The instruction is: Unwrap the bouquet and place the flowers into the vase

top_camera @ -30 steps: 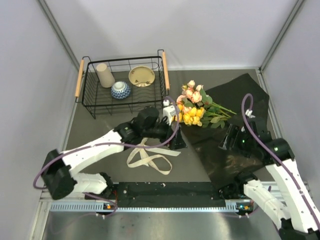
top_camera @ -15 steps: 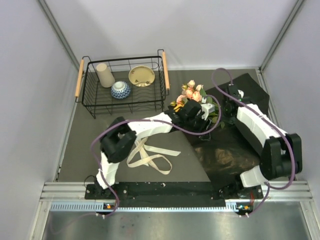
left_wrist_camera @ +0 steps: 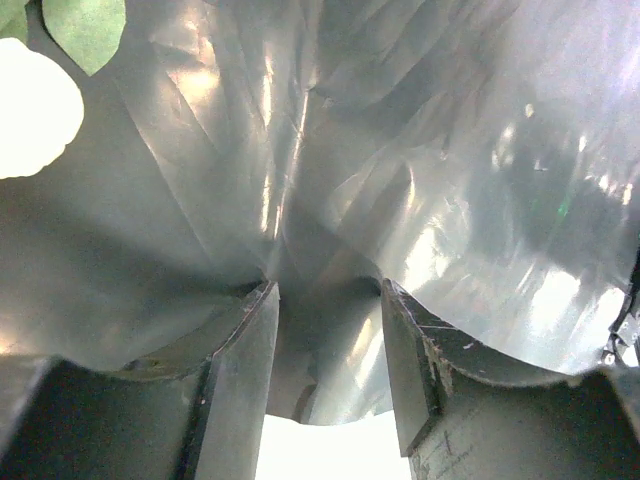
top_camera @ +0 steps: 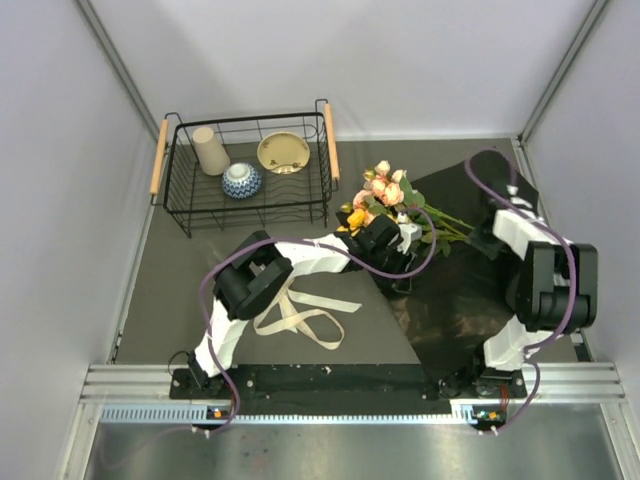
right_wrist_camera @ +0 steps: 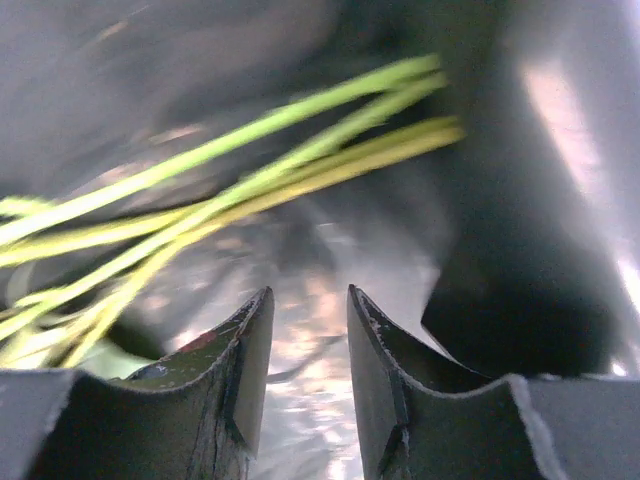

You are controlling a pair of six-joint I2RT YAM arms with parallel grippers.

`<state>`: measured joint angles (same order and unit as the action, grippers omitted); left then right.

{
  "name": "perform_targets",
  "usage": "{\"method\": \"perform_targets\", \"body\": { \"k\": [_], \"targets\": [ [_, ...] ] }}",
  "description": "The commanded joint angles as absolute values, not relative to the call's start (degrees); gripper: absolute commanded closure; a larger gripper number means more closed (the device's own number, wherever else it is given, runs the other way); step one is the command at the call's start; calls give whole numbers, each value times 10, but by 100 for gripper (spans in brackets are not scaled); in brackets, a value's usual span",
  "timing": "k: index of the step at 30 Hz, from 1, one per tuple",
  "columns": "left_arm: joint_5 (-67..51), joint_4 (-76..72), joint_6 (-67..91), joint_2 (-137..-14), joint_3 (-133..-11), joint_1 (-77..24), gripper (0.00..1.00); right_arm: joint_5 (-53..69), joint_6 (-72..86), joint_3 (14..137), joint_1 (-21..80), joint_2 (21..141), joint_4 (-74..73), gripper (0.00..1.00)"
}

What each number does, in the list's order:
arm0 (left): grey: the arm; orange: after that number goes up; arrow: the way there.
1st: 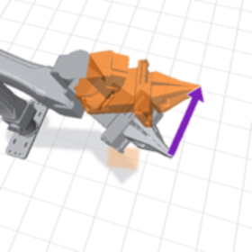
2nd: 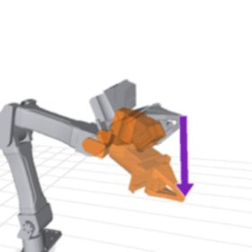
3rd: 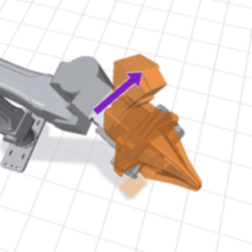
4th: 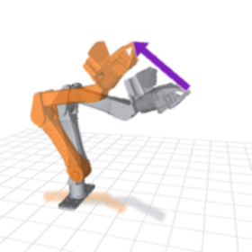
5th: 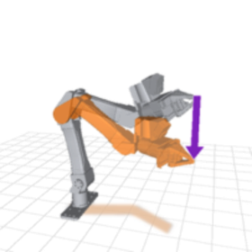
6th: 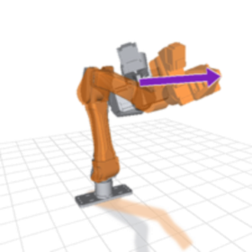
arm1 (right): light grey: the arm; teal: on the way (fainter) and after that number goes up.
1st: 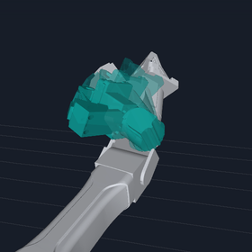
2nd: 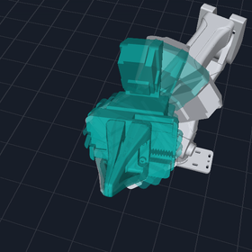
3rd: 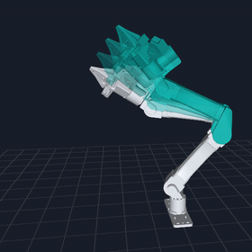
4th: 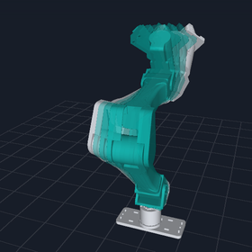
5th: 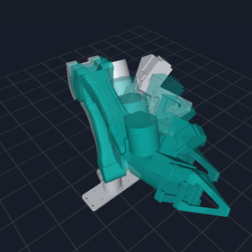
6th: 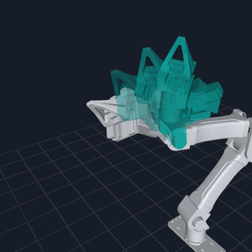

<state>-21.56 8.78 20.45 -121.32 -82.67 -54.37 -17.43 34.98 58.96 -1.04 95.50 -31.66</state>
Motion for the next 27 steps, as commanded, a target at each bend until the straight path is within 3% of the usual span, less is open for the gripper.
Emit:
{"method": "perform_targets", "body": {
  "k": [1, 8, 15, 22, 25, 27],
  "targets": [
    [-225, 47, 219, -1203, -797, -542, 48, -228, 356, 542, -106, 851, -308, 63],
    [-227, 38, 227, -1198, -774, -541, 48, -283, 349, 518, -256, 794, -320, 62],
    [-242, 47, 217, -1179, -763, -541, 47, -293, 358, 554, -359, 828, -321, 55],
    [-279, 47, 226, -1152, -773, -541, 47, -218, 332, 534, -352, 833, -293, 50],
    [-289, 47, 224, -1109, -771, -541, 46, -182, 310, 545, -291, 763, -293, 50],
    [-295, 47, 222, -1084, -770, -541, 43, -112, 290, 540, -217, 724, -254, 42]
  ]
}}
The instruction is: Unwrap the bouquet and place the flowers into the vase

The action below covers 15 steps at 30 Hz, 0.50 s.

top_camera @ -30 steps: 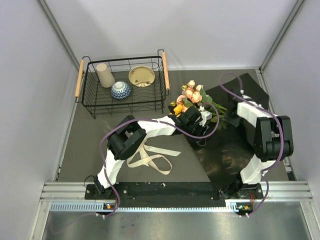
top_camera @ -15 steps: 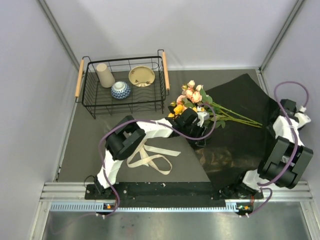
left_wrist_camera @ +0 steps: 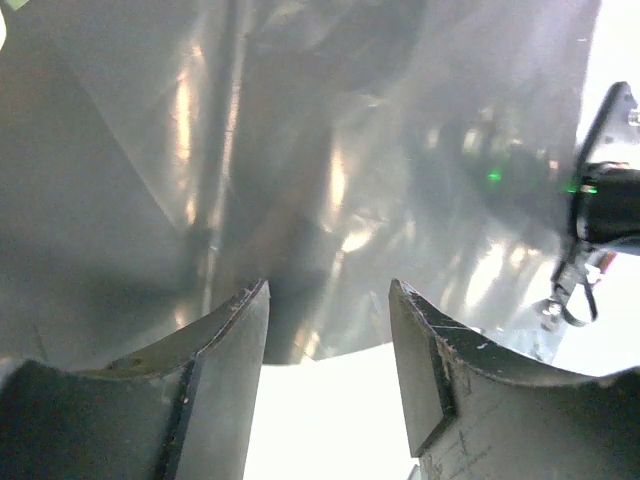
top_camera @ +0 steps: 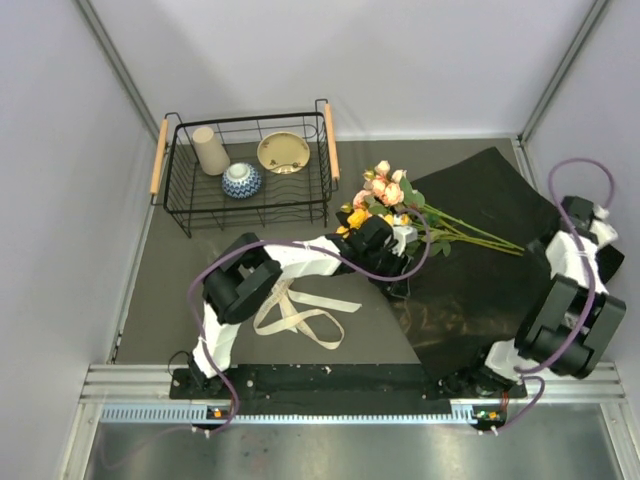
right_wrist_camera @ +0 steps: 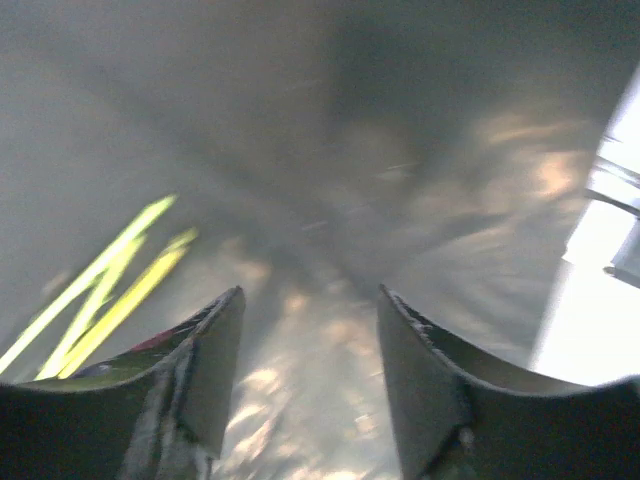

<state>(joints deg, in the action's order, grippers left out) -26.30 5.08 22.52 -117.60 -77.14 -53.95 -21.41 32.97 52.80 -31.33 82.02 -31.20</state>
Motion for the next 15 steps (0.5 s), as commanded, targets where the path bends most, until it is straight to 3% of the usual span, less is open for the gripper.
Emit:
{"method": "perform_targets", "body": {
  "k": [1, 5, 10, 15],
  "targets": [
    [-295, 47, 221, -1057, -767, -541, 40, -67, 289, 523, -196, 706, -223, 39],
    [-293, 54, 215, -985, -751, -541, 32, 84, 365, 533, -147, 733, -199, 35],
    [-264, 66, 213, -858, -686, -541, 29, 125, 434, 585, -88, 826, -187, 36],
    [-225, 95, 214, -743, -618, -534, 28, 88, 248, 712, -22, 931, -222, 36]
  ]
}}
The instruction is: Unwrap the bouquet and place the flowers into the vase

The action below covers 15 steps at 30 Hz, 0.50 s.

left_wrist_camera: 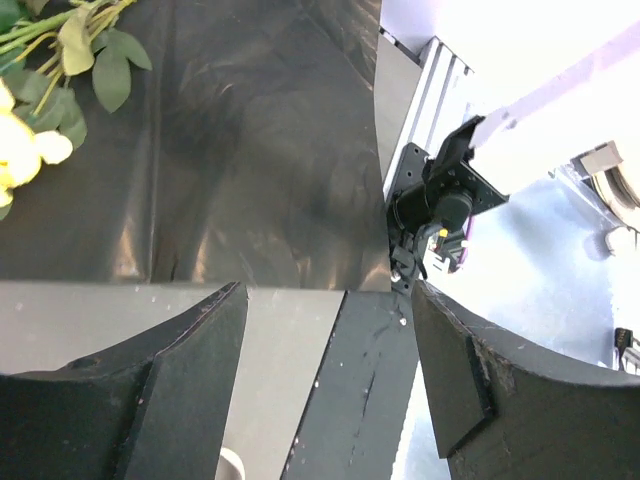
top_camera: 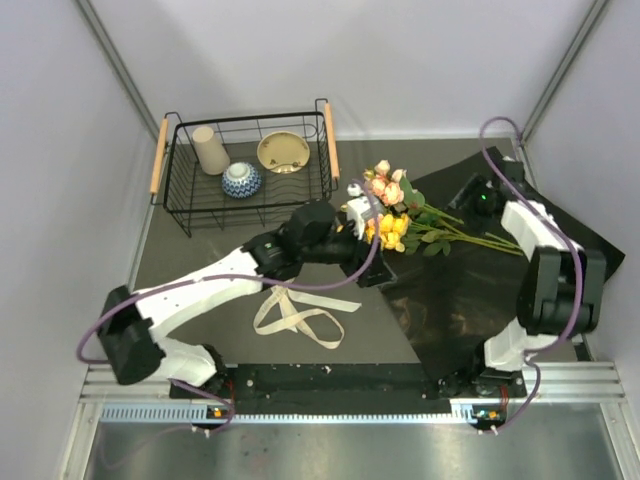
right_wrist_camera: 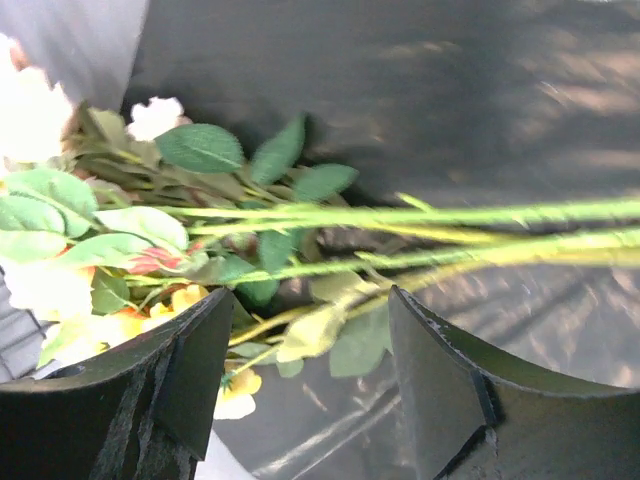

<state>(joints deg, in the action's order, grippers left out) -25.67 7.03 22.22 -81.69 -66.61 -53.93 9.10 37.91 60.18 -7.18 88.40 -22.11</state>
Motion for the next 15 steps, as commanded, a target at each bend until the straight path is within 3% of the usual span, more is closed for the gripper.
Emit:
{"method": "perform_targets", "body": {
  "k": [1, 5, 9, 15],
  "targets": [
    [-214, 99, 219, -705, -595, -534, 27, 64, 212, 743, -4, 953, -236, 36],
    [-170, 113, 243, -615, -533, -532, 25, -44, 51, 736, 26, 942, -246, 41],
    [-128, 128, 258, -543, -481, -524, 16, -77, -110, 676, 42, 905, -197, 43],
    [-111, 173, 245, -509, -493, -516, 15, -134, -200, 702, 50, 971, -221, 43]
  ]
}}
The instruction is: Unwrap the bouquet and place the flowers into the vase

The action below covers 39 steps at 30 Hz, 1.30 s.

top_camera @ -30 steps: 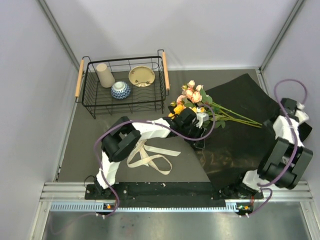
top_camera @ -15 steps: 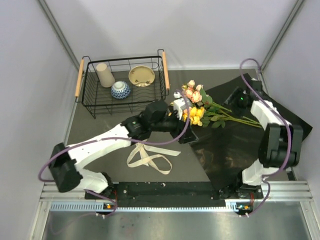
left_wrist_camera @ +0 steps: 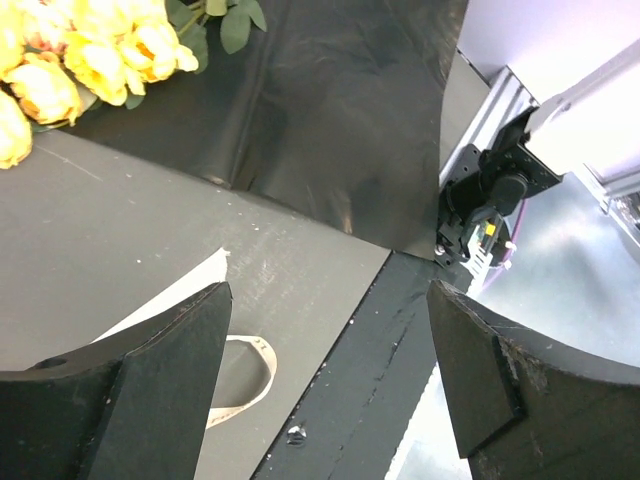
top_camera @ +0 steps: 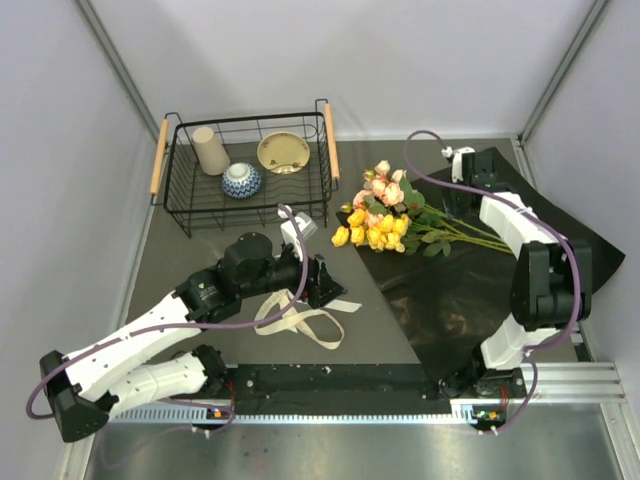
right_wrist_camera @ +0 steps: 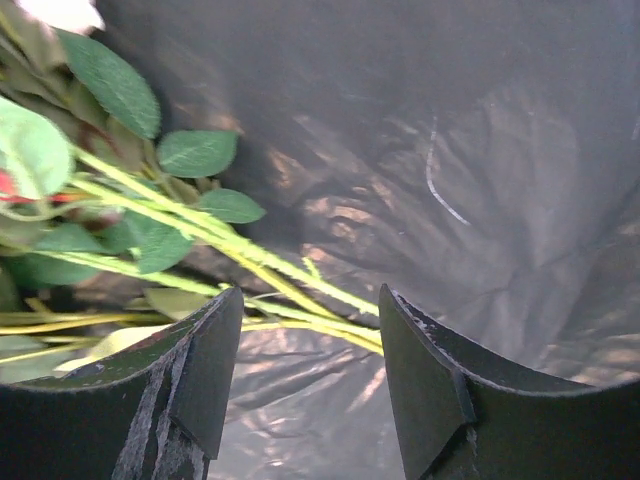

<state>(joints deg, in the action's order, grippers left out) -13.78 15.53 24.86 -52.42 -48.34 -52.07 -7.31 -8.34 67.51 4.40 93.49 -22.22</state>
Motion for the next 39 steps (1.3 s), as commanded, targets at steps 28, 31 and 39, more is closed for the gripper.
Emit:
{"method": "perform_targets", "body": {
  "k": [28, 31, 39],
  "targets": [
    [-98, 211, 263, -461, -486, -515, 16, -74, -322, 666, 96, 1033, -112, 68],
    [-94, 212, 264, -458, -484, -515, 15, -74, -321, 665, 98, 1039, -104, 68],
    [-92, 213, 264, -454, -486, -515, 15, -139, -325, 676, 102, 1022, -79, 100]
  ]
}}
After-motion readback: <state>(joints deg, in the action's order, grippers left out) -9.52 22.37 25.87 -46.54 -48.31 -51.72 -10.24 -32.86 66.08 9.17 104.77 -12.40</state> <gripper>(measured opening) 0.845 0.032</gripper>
